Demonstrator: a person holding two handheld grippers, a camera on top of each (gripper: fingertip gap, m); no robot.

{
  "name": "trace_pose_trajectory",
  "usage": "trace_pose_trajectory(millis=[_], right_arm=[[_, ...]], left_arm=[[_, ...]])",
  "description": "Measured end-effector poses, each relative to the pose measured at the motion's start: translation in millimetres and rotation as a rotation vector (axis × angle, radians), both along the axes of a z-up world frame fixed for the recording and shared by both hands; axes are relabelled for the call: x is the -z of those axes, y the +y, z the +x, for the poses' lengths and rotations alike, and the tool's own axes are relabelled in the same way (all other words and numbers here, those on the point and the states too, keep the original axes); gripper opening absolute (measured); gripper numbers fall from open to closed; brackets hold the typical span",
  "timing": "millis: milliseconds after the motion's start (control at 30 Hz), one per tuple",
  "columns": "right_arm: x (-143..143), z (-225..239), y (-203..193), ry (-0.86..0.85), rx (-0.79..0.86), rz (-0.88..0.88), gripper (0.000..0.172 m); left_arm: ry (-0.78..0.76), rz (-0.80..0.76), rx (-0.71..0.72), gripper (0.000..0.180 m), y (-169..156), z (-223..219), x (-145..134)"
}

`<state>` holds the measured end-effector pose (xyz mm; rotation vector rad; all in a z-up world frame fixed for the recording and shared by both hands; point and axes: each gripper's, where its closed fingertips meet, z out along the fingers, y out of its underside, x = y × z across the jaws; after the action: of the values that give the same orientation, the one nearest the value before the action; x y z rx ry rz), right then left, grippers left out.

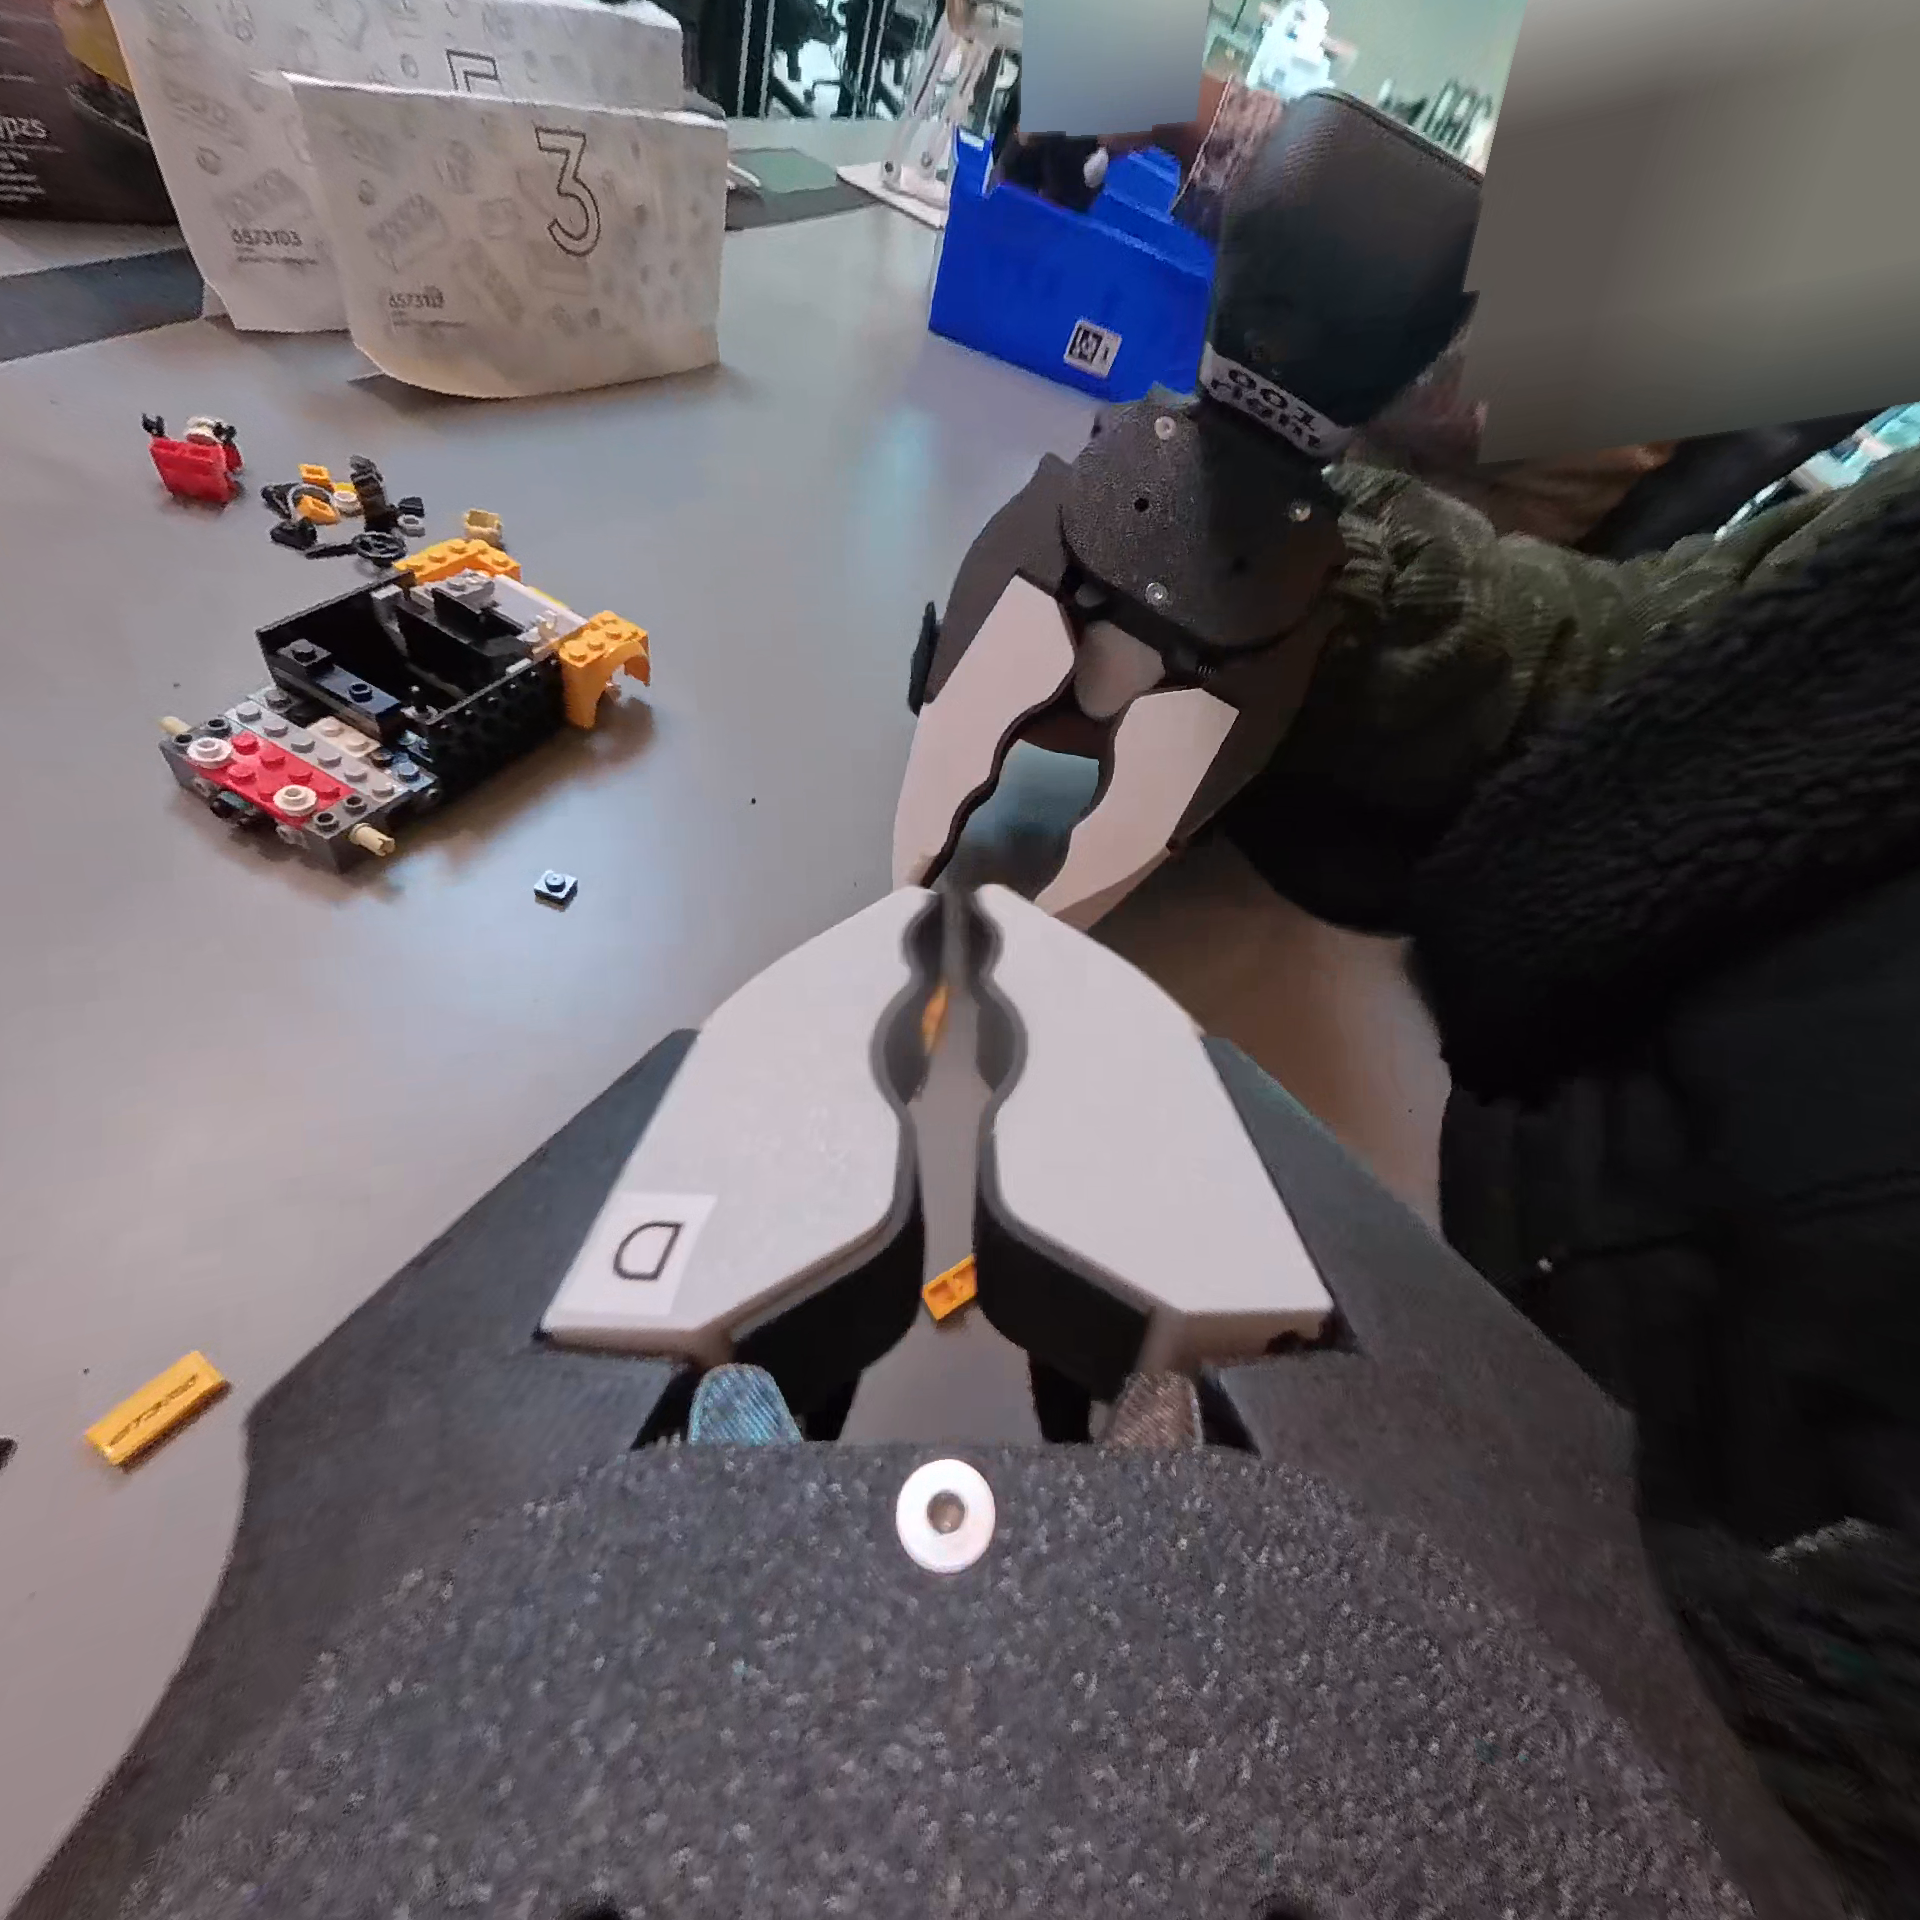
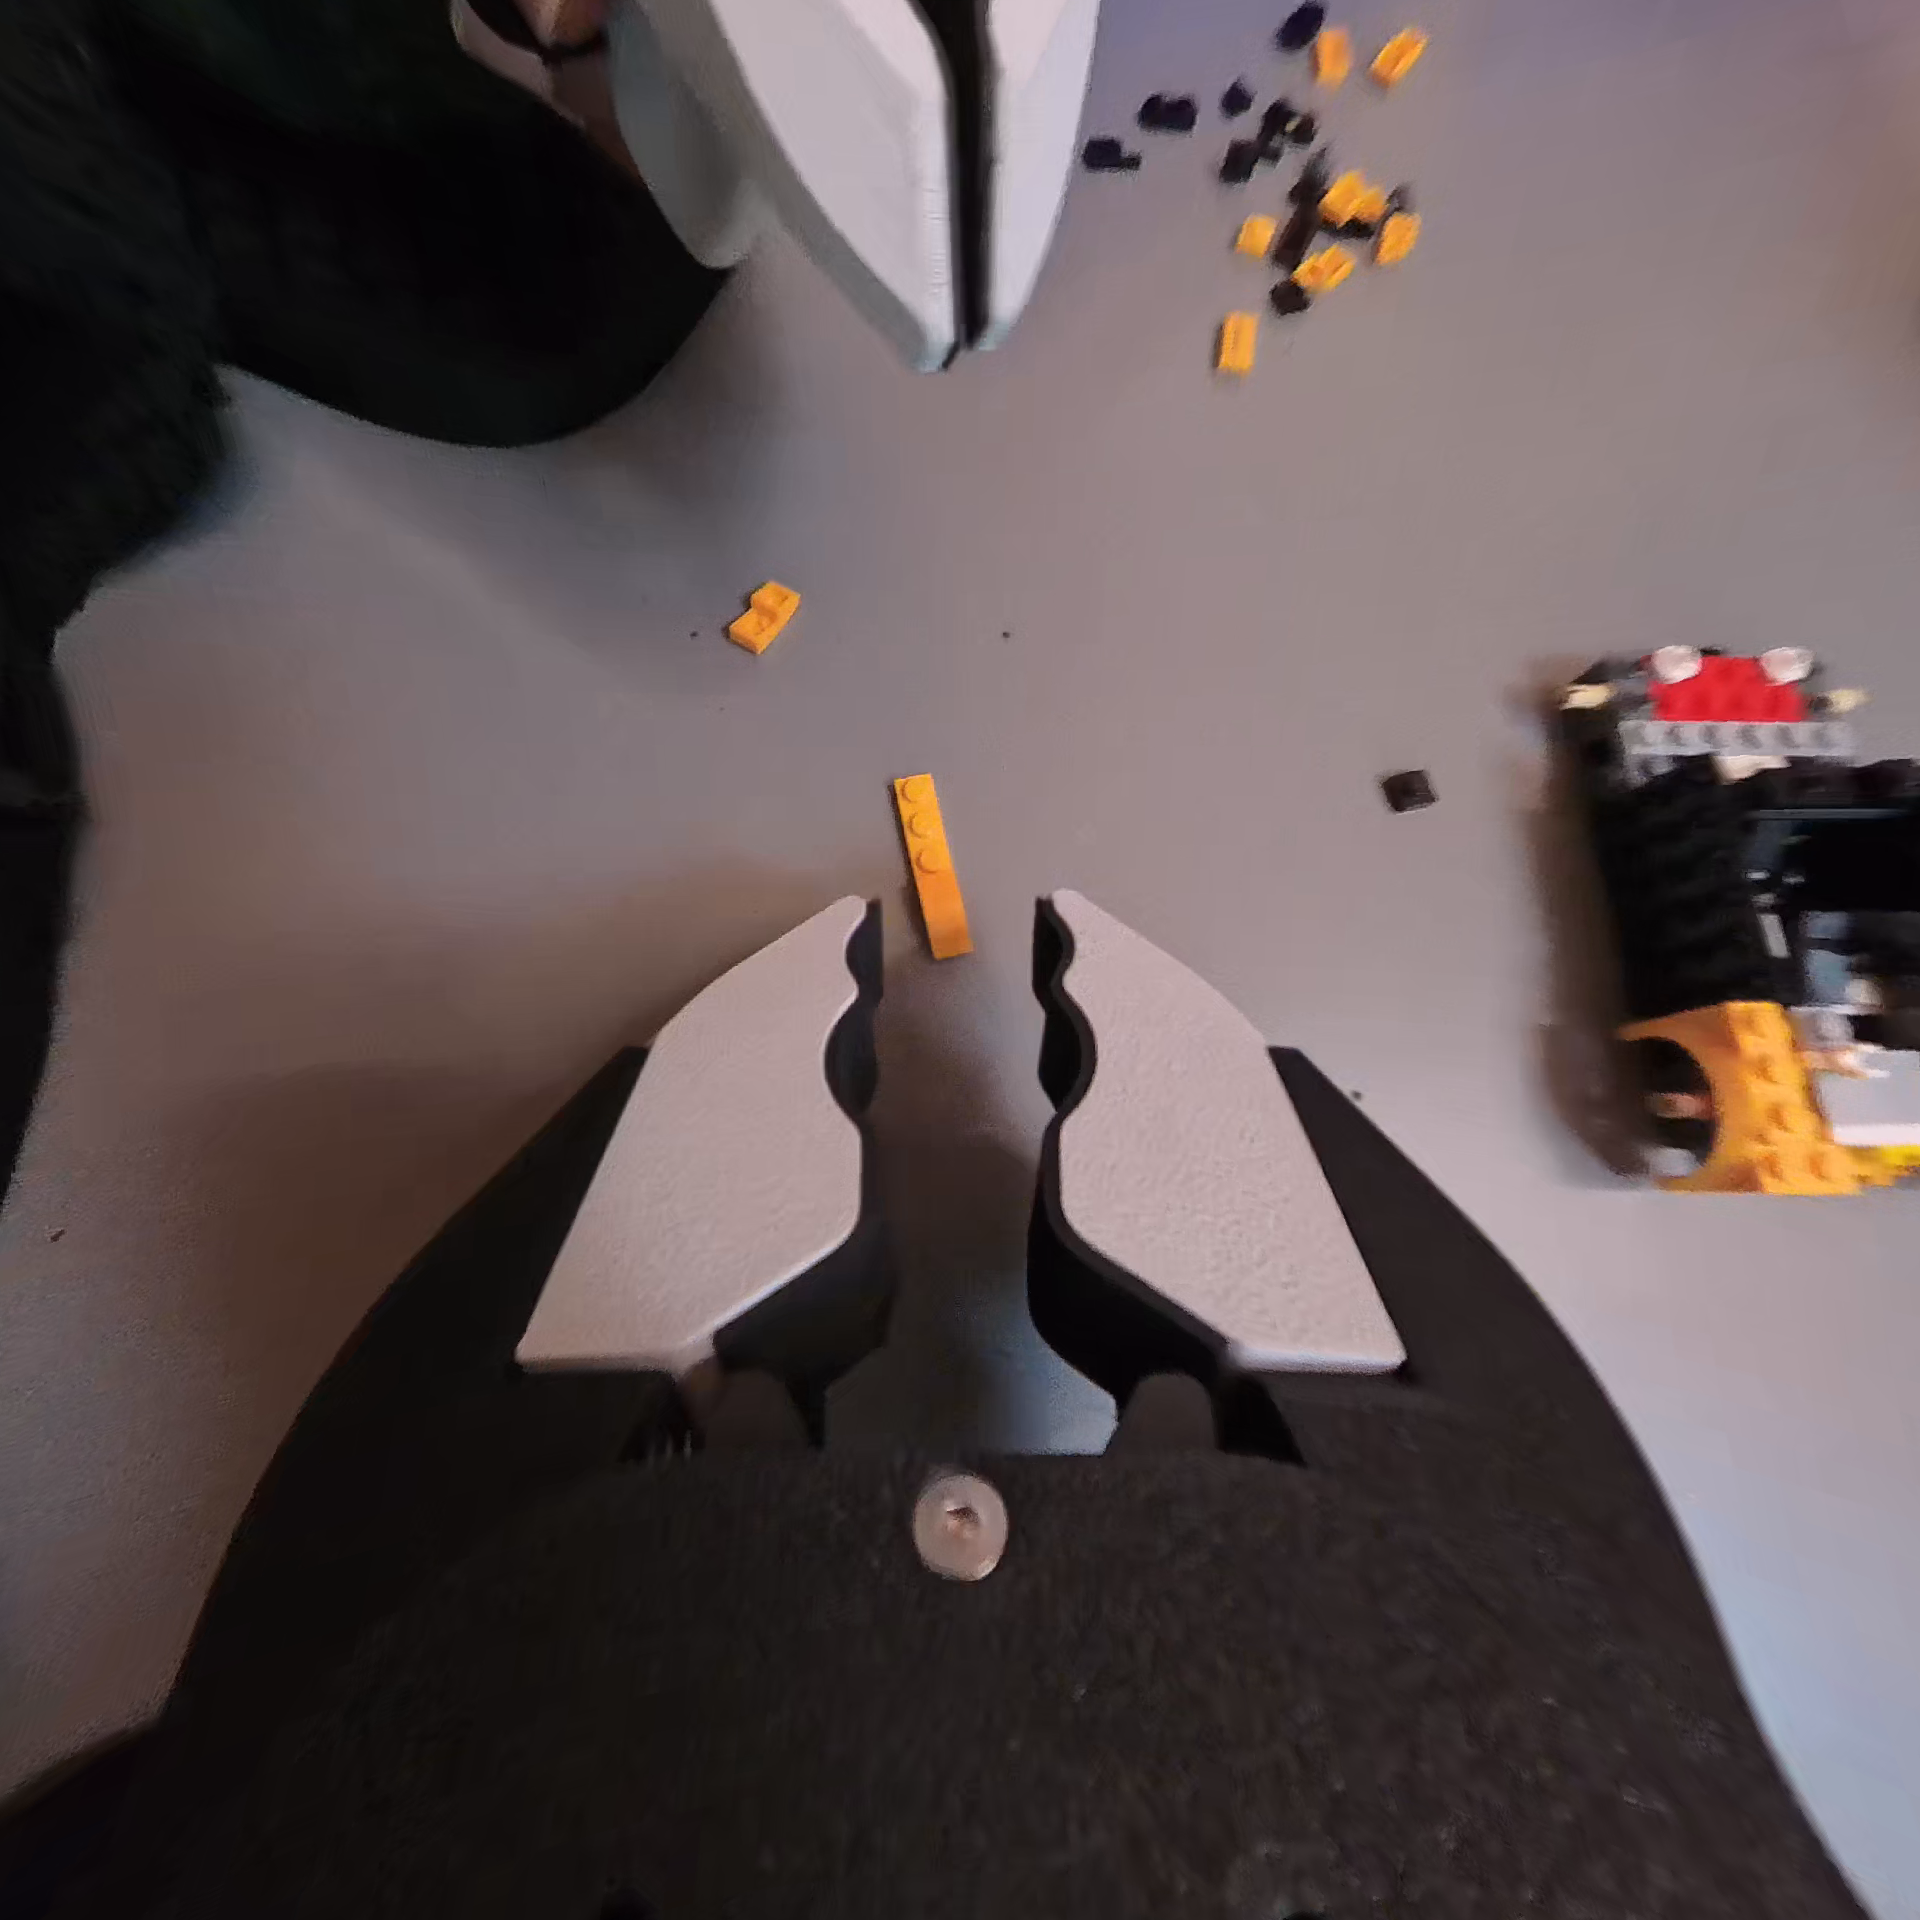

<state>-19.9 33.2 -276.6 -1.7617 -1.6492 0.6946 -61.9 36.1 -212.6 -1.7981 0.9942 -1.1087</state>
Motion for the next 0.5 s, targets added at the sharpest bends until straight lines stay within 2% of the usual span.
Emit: trace_pose_trajectory(millis=[67, 133, 200, 333, 467, 500], right_arm=[[13, -3, 1, -0.063, 0.012, -0.007, 0.026], [20, -5, 4, -0.124, 0.01, 0.018, 0.0], [17, -7, 1, -0.13, -0.024, 0.043, 0.0], [-9, -11, 0, 0.049, 0.011, -0.055, 0.0], [-1, -11, 15, 0.013, 0.081, 0.012, 0.0], [2, -16, 17, 0.001, 0.097, 0.006, 0.02]], left_arm=[[0.042, 0.022, 0.01, 0.012, -2, 3, 5], [0.077, 0.044, 0.026, 0.016, -4, 5, 10], [0.112, 0.063, 0.041, 0.019, -7, 7, 15], [0.253, 0.163, 0.043, 0.026, -6, 6, 32], [0.435, 0.281, 0.001, 0.026, 6, -2, 50], [0.44, 0.279, -0.002, 0.026, 6, -3, 51]])
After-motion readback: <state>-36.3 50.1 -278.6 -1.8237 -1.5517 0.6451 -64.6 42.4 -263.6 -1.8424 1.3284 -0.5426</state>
